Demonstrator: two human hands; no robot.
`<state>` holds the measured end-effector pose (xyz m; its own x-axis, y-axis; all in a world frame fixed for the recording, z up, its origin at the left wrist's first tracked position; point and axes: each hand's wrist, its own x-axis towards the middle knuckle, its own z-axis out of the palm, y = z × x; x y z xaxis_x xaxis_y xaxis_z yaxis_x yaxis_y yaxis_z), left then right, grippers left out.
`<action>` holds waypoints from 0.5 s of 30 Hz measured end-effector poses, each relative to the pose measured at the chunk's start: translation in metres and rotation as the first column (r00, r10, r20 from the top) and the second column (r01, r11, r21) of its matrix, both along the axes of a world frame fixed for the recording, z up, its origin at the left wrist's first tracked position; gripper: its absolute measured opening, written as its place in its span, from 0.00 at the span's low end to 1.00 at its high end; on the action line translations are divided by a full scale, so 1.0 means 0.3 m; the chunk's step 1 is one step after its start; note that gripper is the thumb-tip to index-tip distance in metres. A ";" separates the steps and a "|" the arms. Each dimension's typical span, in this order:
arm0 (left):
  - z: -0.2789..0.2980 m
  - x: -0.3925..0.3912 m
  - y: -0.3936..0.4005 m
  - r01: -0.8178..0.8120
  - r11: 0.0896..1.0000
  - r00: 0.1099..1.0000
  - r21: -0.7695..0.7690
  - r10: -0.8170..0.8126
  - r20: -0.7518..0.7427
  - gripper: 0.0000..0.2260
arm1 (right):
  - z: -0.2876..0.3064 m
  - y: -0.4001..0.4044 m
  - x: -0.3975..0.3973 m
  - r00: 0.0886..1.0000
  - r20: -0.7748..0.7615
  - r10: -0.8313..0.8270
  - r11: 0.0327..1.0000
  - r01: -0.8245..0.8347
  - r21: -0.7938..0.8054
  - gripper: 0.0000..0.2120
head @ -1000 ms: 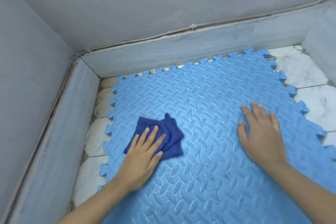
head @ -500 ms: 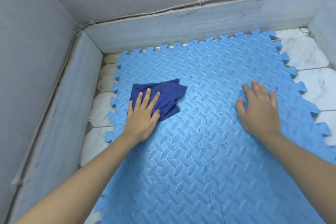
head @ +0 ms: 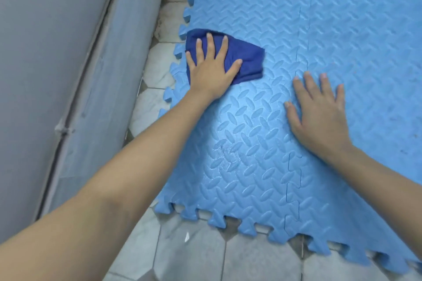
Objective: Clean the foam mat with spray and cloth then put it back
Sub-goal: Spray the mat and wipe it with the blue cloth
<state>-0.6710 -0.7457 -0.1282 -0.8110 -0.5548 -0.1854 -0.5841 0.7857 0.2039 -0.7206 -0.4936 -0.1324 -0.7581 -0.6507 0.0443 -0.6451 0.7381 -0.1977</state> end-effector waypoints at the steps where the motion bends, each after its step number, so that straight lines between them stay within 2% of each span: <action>1: -0.003 0.034 0.009 0.033 0.999 0.999 -0.007 -0.033 -0.019 0.27 | -0.004 -0.008 0.017 1.000 -0.013 0.016 1.000 -0.016 0.009 0.28; 5: 0.014 0.394 0.109 0.247 0.969 0.968 -0.016 -0.248 -0.047 0.25 | -0.004 0.017 0.007 1.000 -0.025 0.019 1.000 -0.020 -0.020 0.28; 8: 0.046 0.727 0.228 0.461 0.887 0.887 -0.004 -0.461 0.023 0.25 | -0.005 0.021 0.018 0.999 -0.029 0.033 0.999 -0.034 -0.030 0.28; 10: 0.054 0.840 0.280 0.566 0.824 0.823 -0.007 -0.564 0.068 0.26 | -0.006 0.023 0.023 0.999 -0.033 0.023 0.999 -0.024 -0.026 0.28; 13: 0.031 0.727 0.296 0.593 0.803 0.805 -0.058 -0.589 0.069 0.27 | -0.002 0.024 0.024 1.000 0.012 0.018 0.999 -0.018 -0.037 0.27; 15: 0.010 0.525 0.289 0.530 0.843 0.848 -0.091 -0.529 0.037 0.27 | 0.016 0.046 -0.002 0.994 0.093 0.049 0.997 -0.043 -0.072 0.25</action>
<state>-0.5134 -0.6591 -0.1251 -0.9849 -0.0562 -0.1639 -0.0748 0.9912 0.1094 -0.7213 -0.4797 -0.1276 -0.7304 -0.6827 0.0202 -0.6539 0.6906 -0.3090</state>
